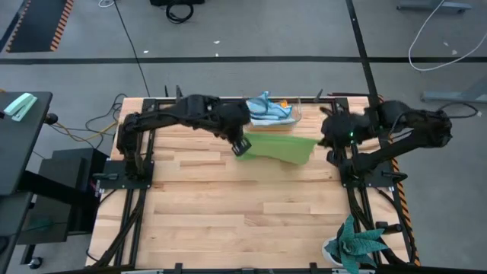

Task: Fold microfiber towels
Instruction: Fold the green microfiber cloth

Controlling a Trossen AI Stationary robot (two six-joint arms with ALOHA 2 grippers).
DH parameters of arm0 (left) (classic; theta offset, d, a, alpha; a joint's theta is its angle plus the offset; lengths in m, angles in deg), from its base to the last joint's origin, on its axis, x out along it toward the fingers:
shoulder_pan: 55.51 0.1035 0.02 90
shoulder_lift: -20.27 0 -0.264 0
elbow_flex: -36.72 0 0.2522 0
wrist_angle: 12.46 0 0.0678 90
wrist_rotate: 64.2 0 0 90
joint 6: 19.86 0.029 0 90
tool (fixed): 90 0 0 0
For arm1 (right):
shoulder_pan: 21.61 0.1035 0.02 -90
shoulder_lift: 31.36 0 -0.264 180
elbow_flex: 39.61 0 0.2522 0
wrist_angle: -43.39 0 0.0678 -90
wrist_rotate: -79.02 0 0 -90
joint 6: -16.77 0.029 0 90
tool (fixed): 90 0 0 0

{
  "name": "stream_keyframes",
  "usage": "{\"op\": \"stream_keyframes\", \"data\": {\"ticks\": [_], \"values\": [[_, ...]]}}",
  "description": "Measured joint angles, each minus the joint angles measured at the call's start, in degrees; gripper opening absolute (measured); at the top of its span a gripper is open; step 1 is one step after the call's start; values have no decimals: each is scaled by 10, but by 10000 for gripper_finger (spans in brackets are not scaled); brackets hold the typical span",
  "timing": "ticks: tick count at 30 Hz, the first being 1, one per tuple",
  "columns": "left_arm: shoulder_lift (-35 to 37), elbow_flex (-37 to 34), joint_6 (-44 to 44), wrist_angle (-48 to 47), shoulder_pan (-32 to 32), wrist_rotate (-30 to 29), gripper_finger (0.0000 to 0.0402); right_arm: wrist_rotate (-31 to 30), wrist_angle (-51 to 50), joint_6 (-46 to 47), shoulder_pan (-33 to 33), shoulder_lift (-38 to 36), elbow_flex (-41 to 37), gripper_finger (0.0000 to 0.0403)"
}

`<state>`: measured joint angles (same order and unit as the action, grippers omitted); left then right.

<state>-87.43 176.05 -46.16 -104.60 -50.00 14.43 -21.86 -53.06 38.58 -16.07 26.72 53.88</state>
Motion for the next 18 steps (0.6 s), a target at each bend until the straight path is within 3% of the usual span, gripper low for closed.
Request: {"op": "stream_keyframes", "data": {"ticks": [8, 18], "values": [[0, -123, -49, 78, -61, 68, 1, 36, 66, 102, 112, -38, -147, 0], [1, -214, -183, 200, -181, 94, 1, 98, 165, 207, 241, -89, -289, 0]]}}
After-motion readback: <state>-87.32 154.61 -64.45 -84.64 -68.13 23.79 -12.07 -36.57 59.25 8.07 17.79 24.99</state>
